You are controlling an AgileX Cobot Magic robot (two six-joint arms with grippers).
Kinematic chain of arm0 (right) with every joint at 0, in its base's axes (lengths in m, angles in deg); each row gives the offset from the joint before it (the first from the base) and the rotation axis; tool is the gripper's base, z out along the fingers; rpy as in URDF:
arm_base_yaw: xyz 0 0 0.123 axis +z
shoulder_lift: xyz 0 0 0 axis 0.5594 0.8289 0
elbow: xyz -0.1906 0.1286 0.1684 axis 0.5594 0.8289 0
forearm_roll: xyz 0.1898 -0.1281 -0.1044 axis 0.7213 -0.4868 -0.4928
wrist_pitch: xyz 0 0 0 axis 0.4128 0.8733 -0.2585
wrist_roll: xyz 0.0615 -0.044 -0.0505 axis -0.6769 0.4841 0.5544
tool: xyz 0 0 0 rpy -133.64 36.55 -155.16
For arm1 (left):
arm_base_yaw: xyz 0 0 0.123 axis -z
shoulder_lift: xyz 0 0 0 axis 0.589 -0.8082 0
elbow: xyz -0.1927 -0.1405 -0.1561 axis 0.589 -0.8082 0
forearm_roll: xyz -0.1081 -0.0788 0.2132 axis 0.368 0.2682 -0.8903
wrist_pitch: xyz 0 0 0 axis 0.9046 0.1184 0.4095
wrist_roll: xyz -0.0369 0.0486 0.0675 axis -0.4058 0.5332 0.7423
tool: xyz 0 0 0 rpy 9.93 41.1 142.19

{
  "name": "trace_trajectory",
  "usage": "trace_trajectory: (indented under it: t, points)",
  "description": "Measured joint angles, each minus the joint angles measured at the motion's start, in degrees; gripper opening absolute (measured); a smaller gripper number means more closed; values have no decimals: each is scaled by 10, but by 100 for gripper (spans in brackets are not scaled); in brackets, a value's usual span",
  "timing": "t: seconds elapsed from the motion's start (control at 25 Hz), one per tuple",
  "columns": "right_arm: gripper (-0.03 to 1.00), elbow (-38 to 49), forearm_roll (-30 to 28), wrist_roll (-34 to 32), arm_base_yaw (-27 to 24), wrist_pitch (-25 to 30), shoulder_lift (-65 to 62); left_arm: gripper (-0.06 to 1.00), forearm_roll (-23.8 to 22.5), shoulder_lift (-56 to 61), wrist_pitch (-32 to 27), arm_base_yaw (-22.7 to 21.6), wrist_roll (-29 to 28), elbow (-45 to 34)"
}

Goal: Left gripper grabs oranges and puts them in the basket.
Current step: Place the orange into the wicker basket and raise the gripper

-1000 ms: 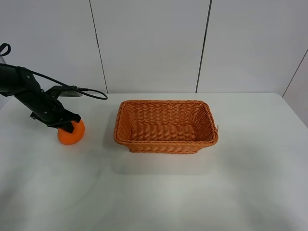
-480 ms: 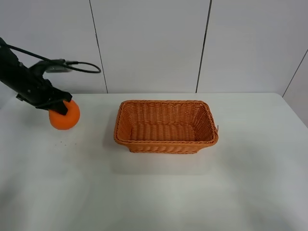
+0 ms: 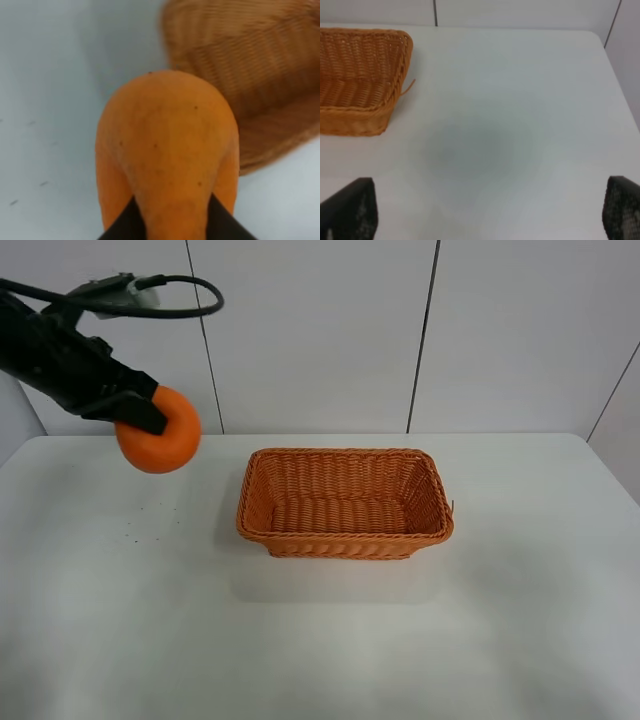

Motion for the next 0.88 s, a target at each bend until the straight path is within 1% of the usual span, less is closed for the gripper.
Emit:
trace_trajectory:
  t: [0.2,0.36,0.48,0.6,0.88]
  points:
    - [69,0,0,0,0,0,0,22,-1,-44,52,102,-10,8]
    - [69,0,0,0,0,0,0,22,-5,-121,60,157,-21,52]
    - [69,0,0,0,0,0,0,22,-7,-183,60,181,-22,104]
    - [69,0,0,0,0,0,0,22,-7,-233,62,194,-30,163]
    - [69,0,0,0,0,0,0,22,-7,-325,56,196,-56,280]
